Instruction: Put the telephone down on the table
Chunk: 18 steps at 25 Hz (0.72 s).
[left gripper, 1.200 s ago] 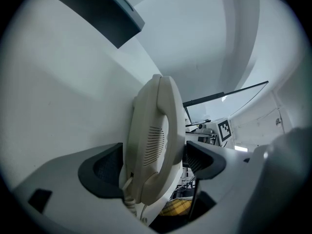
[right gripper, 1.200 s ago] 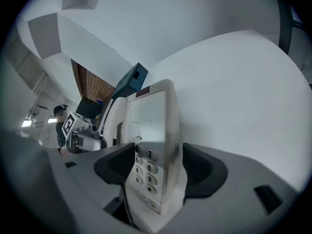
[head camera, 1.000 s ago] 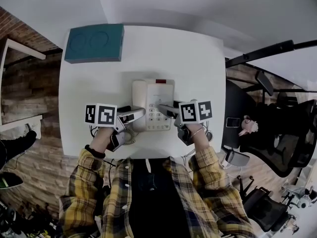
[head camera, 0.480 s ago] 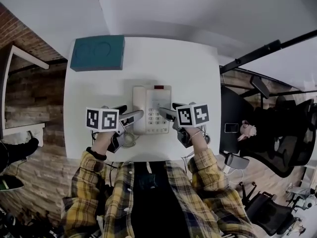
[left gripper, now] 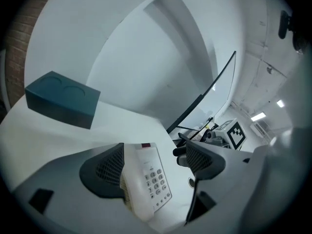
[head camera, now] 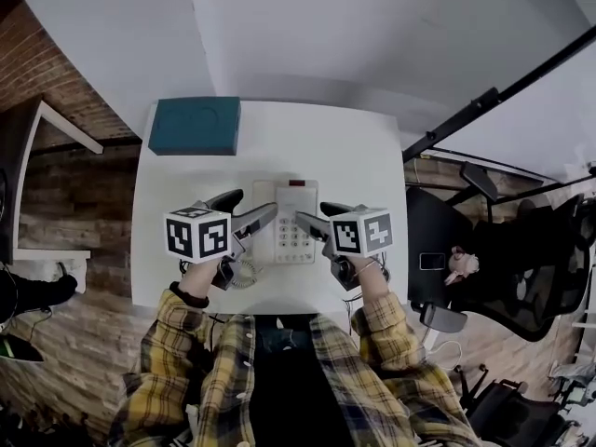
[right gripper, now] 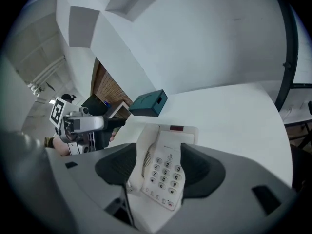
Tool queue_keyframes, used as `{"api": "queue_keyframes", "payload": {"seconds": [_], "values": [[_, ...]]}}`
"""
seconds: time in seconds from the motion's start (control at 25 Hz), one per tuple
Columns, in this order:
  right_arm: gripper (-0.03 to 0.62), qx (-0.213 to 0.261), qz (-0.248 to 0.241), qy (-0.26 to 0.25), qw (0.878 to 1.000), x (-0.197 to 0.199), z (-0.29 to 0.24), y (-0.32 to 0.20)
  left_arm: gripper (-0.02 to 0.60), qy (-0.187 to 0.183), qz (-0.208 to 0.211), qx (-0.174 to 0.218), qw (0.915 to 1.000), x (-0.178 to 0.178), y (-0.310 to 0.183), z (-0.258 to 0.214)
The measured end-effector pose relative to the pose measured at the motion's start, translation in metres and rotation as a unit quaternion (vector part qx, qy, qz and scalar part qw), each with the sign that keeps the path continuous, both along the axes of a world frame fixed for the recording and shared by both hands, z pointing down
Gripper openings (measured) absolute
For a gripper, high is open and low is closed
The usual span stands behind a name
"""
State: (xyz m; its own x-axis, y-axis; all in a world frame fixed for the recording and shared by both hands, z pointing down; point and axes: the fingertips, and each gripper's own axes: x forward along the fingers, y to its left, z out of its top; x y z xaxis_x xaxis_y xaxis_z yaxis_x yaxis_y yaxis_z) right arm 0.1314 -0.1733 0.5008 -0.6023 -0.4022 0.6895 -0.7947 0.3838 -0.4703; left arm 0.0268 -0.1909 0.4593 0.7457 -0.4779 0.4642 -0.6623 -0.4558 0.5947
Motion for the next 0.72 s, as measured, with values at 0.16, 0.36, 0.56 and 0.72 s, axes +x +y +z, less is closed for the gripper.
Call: {"api": "queue_keyframes", "payload": {"seconds": [0.16,0.36,0.56,0.72], "values": [[0.290,0.050,0.001,-0.024,0.998,-0.008,-0.036,-0.005,0.410,0.021,0.026,0.049,0.9983,0.021,0.005,-0.042],[0.285,0.132,-0.010,-0.047,0.990,-0.015,-0.087,-0.011,0.408,0.028,0.052,0.118,0.9912,0.039,0.008,-0.091],[0.197,0.228,-0.003,-0.045,0.973,-0.012,-0.136,-0.017,0.306,-0.001,0.026,0.200,0.9796,0.036,0.006,-0.131],[0.121,0.308,0.002,-0.050,0.950,-0.011,-0.175,-0.015,0.046,-0.050,-0.014,0.276,0.9599,0.025,0.003,-0.157]]}}
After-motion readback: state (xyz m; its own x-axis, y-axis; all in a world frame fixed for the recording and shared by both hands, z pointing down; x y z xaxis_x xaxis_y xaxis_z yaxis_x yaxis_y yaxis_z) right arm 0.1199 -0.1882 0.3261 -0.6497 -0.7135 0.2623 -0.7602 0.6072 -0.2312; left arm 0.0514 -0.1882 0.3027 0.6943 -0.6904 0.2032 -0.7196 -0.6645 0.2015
